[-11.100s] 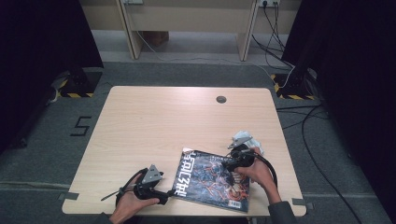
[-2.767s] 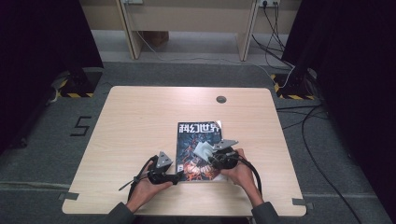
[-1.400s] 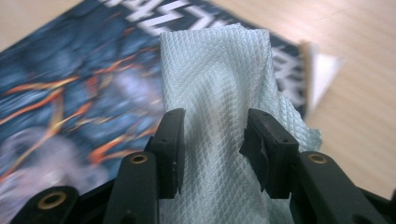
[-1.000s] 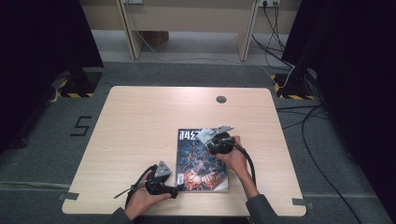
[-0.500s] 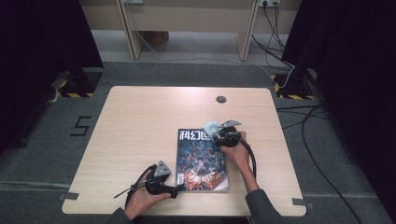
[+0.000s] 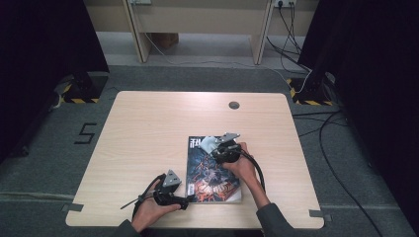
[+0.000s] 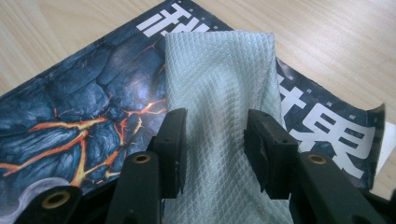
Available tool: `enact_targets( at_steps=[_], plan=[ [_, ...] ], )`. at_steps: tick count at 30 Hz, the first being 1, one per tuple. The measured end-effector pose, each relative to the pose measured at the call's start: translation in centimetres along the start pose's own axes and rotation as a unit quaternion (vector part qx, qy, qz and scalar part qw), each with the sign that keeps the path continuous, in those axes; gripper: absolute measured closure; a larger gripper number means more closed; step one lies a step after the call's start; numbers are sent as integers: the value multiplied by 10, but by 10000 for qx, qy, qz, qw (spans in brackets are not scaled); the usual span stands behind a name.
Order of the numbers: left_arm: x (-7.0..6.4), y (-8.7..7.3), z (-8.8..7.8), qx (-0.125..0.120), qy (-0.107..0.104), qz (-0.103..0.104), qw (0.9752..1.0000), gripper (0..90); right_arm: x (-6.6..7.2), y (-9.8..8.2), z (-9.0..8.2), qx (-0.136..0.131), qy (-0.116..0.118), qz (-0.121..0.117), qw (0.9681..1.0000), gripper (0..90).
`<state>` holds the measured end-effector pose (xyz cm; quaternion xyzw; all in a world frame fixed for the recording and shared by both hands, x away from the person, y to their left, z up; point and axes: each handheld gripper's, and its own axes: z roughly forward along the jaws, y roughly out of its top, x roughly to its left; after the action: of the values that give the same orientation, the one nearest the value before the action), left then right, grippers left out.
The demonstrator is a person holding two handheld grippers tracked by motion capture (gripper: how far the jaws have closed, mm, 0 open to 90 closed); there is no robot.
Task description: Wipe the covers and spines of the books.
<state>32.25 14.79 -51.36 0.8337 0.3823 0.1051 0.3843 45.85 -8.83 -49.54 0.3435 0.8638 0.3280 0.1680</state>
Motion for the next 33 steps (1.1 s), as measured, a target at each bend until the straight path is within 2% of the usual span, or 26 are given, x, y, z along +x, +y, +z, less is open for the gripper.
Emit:
enact_targets(
  at_steps=[1, 2, 4, 5, 7, 9, 11, 13, 15, 17, 19, 21, 22, 25, 27, 31, 33],
  plan=[
    [0, 0, 0, 4, -2, 7, 10000, 220, -3, -1, 0, -5, 54, 117, 9999, 567],
    [0, 0, 0, 8, -9, 14, 10000, 220, -6, -2, 0, -11, 1, 213, 9998, 567],
    [0, 0, 0, -14, -25, -21, 10000, 219, -16, -4, -2, 6, -312, 296, 9991, 567],
    [1, 0, 0, 2, -17, 1, 10000, 220, -23, -6, -4, 16, -412, 482, 9980, 567],
    [1, 0, 0, -1, -20, 0, 10000, 220, -34, -10, -6, -29, -650, 617, 9960, 567],
    [1, 0, 0, 0, -34, -6, 10000, 219, -43, -14, -8, -55, -786, 740, 9941, 561],
    [1, 0, 0, 10, -25, 6, 10000, 219, -46, -15, -10, -40, -838, 824, 9931, 564],
    [1, 0, 0, 6, -31, -8, 10000, 219, -41, -14, -10, -10, -932, 725, 9930, 579],
    [1, 0, 0, 22, -36, 9, 10000, 217, -31, -9, -8, 123, -1065, 378, 9935, 586],
    [1, 0, 0, 17, -24, 1, 10000, 218, -22, -4, -5, 138, -925, 123, 9955, 589],
    [1, 0, 0, 7, -30, -11, 10000, 218, -10, -1, -2, 78, -591, 85, 9982, 589],
    [1, 0, 0, 4, -22, -15, 10000, 217, 0, 2, 2, 18, -148, 89, 9998, 589],
    [1, 0, 0, 4, -13, -14, 10000, 218, 5, 3, 3, -11, -72, 91, 9999, 589],
    [1, 0, 0, 9, -28, -9, 10000, 219, 10, 6, 4, 22, -159, -121, 9998, 578],
    [1, 0, 0, 6, -26, -9, 10000, 218, 7, 6, 4, 40, -135, 67, 9999, 562],
    [1, 0, 0, -2, -34, -12, 10000, 218, -7, 2, 2, 39, -501, 177, 9986, 561],
    [0, 0, 0, -8, -17, -21, 10000, 217, -16, -1, 0, 27, -549, 406, 9977, 561]
  ],
)
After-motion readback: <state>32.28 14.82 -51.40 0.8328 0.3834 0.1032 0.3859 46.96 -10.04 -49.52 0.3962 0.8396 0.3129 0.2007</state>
